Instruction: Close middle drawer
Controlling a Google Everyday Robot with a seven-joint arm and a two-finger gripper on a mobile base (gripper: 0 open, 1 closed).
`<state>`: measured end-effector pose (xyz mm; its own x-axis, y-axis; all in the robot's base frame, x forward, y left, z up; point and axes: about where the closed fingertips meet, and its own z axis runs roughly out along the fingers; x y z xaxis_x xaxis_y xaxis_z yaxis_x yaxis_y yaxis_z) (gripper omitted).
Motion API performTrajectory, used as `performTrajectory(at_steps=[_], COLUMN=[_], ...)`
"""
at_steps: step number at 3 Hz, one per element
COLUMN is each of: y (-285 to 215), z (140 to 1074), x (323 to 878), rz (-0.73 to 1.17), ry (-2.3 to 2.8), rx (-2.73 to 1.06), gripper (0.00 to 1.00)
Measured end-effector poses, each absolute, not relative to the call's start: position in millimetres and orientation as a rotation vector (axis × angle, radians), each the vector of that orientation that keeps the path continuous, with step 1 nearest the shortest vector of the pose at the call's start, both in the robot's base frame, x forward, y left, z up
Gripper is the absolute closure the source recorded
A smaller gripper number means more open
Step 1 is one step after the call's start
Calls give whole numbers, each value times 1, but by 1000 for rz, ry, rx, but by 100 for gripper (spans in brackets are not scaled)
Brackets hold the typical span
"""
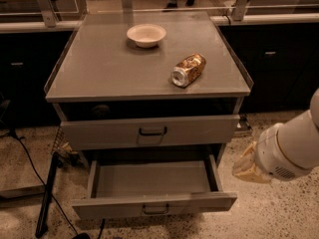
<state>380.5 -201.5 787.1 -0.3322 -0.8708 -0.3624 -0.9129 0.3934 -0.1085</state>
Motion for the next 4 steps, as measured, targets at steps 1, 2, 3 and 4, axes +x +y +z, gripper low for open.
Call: performTrajectory(at_steps=[1, 2, 3, 4], y=[-195, -187, -177, -177], z=[740, 682, 613, 610], x=[367, 352, 338, 338], rz=[193, 229, 285, 277], ry=[2268, 2264, 2300, 2299], rx=[-1511, -1477, -1469, -1470], gripper=[100, 100, 100, 100])
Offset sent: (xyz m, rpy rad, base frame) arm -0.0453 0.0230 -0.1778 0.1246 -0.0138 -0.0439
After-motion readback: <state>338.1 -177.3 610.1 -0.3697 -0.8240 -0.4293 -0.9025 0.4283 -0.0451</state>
